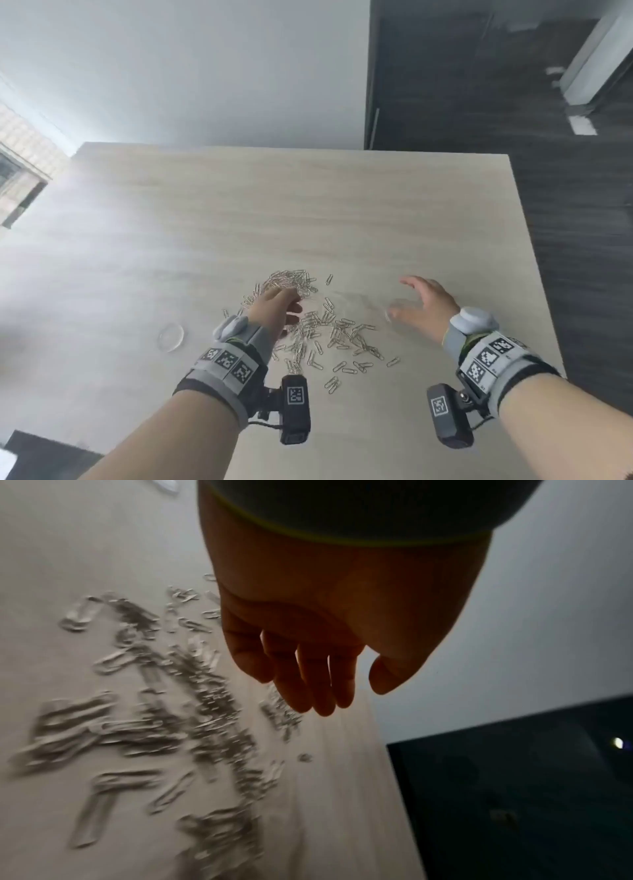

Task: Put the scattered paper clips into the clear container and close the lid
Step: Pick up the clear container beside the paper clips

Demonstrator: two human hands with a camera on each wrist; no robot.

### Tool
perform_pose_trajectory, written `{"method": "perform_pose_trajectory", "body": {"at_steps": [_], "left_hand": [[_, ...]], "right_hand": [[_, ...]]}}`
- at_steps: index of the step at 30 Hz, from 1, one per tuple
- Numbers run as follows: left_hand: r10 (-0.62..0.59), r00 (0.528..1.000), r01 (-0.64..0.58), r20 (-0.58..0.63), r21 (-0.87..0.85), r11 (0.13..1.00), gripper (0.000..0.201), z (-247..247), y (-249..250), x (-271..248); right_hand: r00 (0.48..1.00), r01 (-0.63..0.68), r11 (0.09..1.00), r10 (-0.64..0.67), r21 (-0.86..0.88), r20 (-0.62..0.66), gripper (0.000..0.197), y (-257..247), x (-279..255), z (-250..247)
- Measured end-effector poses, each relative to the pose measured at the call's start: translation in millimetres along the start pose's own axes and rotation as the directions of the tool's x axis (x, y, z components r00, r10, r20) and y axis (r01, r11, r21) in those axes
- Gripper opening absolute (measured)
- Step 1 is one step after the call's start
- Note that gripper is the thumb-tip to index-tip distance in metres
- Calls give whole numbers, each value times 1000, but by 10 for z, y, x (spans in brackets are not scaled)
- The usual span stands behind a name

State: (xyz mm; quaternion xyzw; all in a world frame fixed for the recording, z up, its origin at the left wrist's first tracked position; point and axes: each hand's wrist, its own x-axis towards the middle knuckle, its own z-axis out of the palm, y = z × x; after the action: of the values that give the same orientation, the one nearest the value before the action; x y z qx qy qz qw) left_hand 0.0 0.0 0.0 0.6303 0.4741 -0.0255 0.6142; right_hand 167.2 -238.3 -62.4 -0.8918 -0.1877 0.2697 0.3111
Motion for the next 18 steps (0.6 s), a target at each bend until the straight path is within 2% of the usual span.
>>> {"method": "perform_pose_trajectory", "body": {"at_steps": [3,6,9,11,15,16,18], "left_hand": [[12,1000,-14,14,151,988,18,108,-236,54],[49,996,-67,72,279,958,16,194,-499,56],[164,980,-197,112,448,872,16,183,-672,66],[259,954,-298,149,466,833,39,189,-725,27],[354,911,-410,214,362,837,94,34,-868,99],[364,903,-424,227,342,839,100,-9,-893,117],[394,892,-448,221,324,833,98,-141,-934,169]], "right_hand": [[998,43,996,-39,-78,45,86,103,-49,196],[999,43,993,-40,-113,28,74,174,-69,369],[1000,11,998,-12,-68,-14,68,9,-24,546],[999,47,999,-47,6,-9,70,-210,-93,640],[981,131,982,-147,133,123,67,-747,-211,948],[976,136,979,-159,151,152,66,-849,-237,1008],[959,145,978,-177,153,222,66,-1025,-239,1172]]}}
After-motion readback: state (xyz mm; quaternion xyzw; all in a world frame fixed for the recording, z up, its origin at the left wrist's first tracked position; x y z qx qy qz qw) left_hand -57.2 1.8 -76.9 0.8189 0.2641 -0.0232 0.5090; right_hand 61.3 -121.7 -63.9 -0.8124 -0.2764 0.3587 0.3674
